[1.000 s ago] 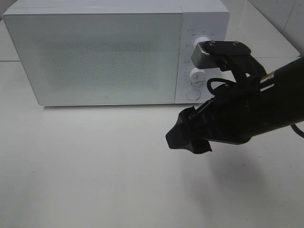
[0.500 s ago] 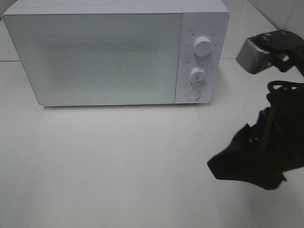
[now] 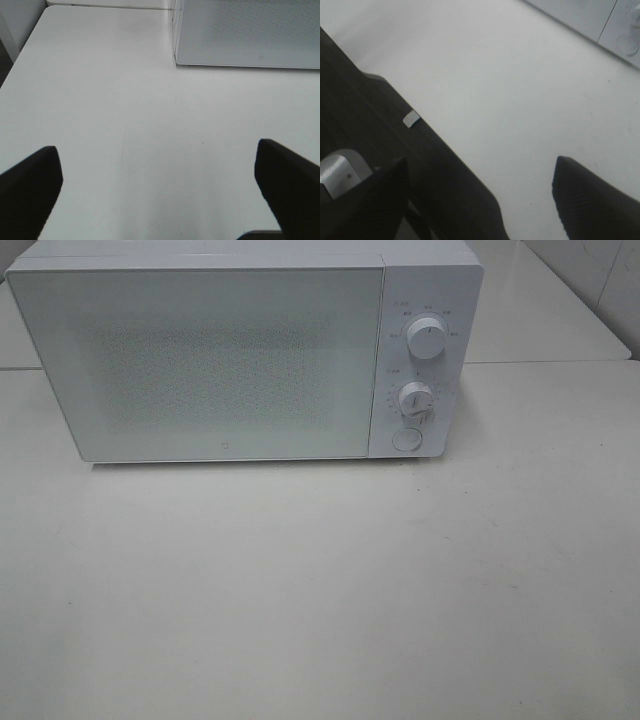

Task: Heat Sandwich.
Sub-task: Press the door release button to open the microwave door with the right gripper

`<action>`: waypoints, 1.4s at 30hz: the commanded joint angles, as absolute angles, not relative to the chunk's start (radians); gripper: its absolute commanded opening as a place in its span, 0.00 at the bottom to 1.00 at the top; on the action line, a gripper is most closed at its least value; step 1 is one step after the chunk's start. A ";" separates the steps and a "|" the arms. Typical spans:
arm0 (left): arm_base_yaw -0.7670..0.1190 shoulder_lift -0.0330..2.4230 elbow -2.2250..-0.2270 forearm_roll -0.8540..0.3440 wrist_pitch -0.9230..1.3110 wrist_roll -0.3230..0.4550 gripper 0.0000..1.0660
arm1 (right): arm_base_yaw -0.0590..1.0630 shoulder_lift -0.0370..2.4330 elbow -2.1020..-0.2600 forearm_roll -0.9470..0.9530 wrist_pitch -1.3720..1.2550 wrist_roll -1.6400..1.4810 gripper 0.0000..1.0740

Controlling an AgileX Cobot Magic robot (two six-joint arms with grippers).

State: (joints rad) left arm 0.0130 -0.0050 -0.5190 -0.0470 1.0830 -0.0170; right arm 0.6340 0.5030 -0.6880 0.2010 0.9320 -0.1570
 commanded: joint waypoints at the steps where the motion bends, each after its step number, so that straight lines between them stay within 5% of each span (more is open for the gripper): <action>1: 0.016 -0.021 -0.516 -0.053 1.069 -0.019 0.94 | 0.628 0.394 -0.682 0.180 0.943 -0.168 0.71; 25: 0.016 -0.021 -0.516 -0.053 1.069 -0.019 0.94 | 0.156 -0.032 -0.498 -0.021 0.995 0.014 0.71; 42: 0.016 -0.009 -0.516 -0.053 1.069 -0.019 0.94 | 0.144 -0.032 -0.498 -0.022 0.994 0.017 0.71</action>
